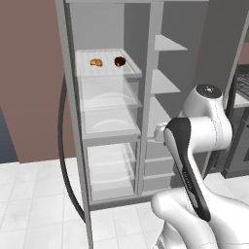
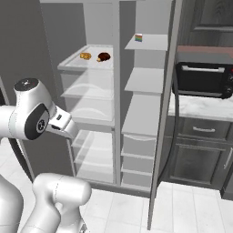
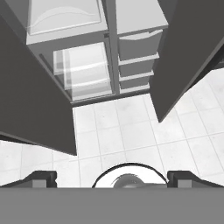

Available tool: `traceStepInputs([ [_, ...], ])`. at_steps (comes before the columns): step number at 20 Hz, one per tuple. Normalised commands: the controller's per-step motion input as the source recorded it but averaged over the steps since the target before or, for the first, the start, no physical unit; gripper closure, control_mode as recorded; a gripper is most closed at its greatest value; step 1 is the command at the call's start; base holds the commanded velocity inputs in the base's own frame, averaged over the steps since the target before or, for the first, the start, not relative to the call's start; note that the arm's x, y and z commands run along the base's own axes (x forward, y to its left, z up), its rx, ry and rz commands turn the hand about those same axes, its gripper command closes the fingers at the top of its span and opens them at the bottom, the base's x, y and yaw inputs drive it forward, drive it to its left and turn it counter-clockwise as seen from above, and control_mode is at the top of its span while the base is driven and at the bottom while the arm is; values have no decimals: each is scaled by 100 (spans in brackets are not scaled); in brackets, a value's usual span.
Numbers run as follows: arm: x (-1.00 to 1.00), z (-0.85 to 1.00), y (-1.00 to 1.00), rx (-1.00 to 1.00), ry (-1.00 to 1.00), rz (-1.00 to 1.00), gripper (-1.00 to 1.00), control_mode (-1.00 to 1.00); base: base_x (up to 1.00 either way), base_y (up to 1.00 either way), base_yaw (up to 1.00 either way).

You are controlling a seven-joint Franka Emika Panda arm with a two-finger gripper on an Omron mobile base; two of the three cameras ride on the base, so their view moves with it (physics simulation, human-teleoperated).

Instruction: Pick up the frozen steak from the freezer, place it on any shelf in the fridge, and close the fridge and freezer doors when done.

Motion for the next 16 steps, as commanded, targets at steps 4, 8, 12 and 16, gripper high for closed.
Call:
traceStepInputs([
  [4, 0, 0, 0, 0, 0, 0, -100, 100, 0, 0, 0],
  [8, 0, 0, 0, 0, 0, 0, -100, -100, 0, 0, 0],
  [12, 0, 0, 0, 0, 0, 0, -100, -100, 0, 0, 0],
  [16, 0, 0, 0, 0, 0, 0, -100, -100, 0, 0, 0],
])
